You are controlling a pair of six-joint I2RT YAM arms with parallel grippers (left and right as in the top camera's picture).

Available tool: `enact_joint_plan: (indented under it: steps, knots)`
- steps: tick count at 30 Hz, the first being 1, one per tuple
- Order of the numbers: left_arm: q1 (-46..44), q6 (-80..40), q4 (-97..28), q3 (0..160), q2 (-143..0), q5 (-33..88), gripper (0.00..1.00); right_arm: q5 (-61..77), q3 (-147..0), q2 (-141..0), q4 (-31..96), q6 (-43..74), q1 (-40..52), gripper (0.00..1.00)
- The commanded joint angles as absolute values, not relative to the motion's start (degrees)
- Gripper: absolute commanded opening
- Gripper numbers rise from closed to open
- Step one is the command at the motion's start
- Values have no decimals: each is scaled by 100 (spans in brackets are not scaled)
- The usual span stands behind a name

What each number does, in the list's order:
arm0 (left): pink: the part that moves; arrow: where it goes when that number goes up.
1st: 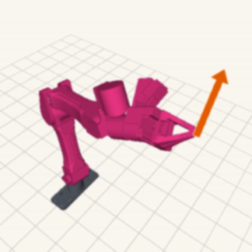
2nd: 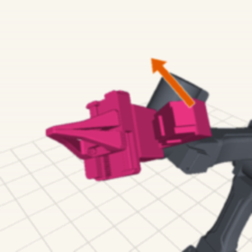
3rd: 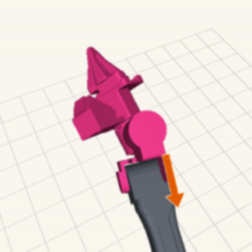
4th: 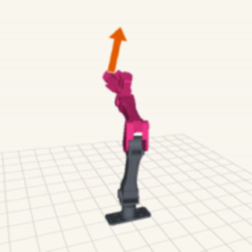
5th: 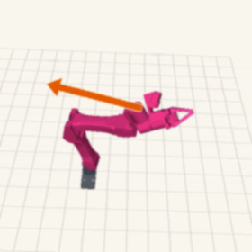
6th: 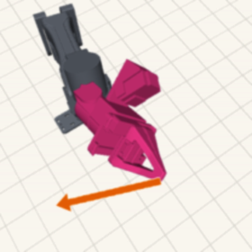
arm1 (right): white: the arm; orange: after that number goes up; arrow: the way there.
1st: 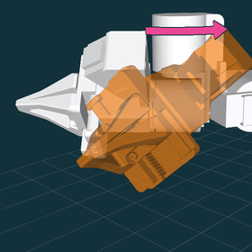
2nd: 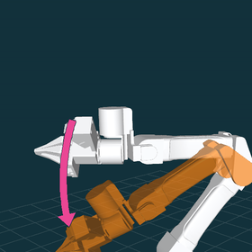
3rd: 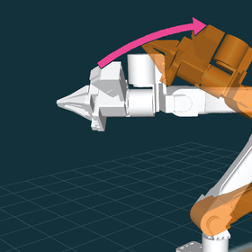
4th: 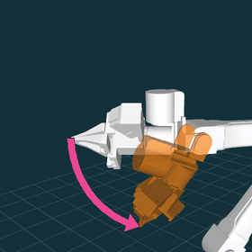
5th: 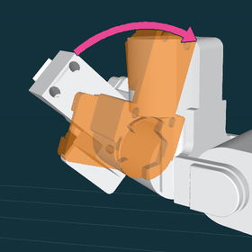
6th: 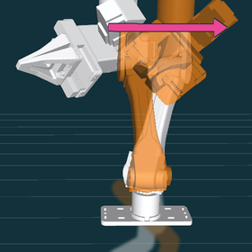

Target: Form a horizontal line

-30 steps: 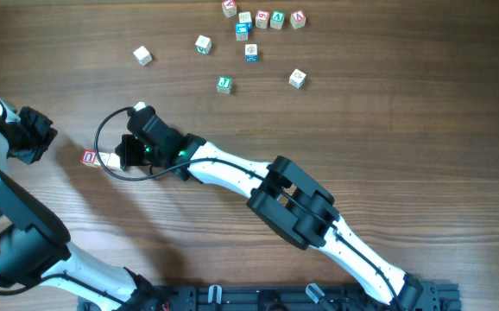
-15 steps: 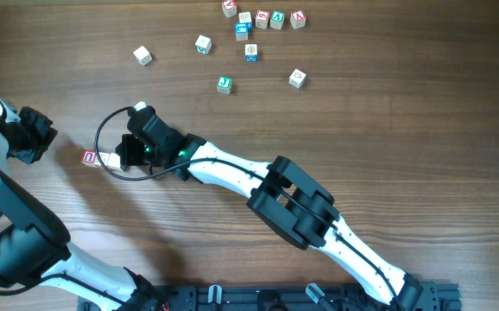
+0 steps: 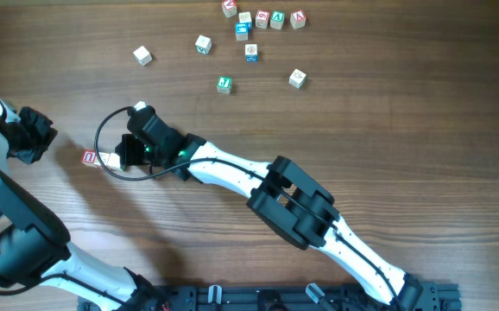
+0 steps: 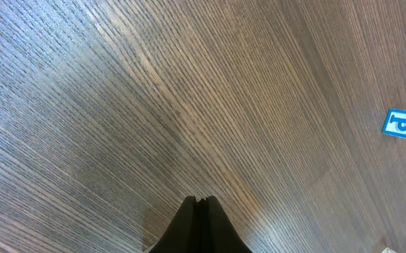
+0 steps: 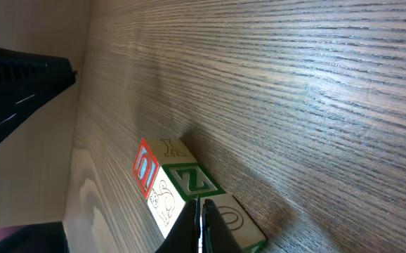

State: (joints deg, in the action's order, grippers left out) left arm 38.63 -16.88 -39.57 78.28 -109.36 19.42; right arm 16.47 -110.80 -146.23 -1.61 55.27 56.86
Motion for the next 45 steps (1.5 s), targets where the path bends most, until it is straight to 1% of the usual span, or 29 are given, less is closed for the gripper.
enact_joint_plan:
  steps: [1,35,41,45]
  knots:
    - [3837,-1717,-3935,7859,-11043,1990,4,1610,-11109,-14779,-191,5546,5717,5]
    - [3837,-1717,-3918,7859,-11043,1990,4,1688,-11109,-14829,-311,5548,5717,5]
    - [3837,-1717,-3911,7832,-11043,1990,4,1240,-11109,-14829,-235,5610,5699,5]
    - [3837,-1717,-3806,7738,-11043,1990,4,735,-11111,-14827,-30,5972,5699,5]
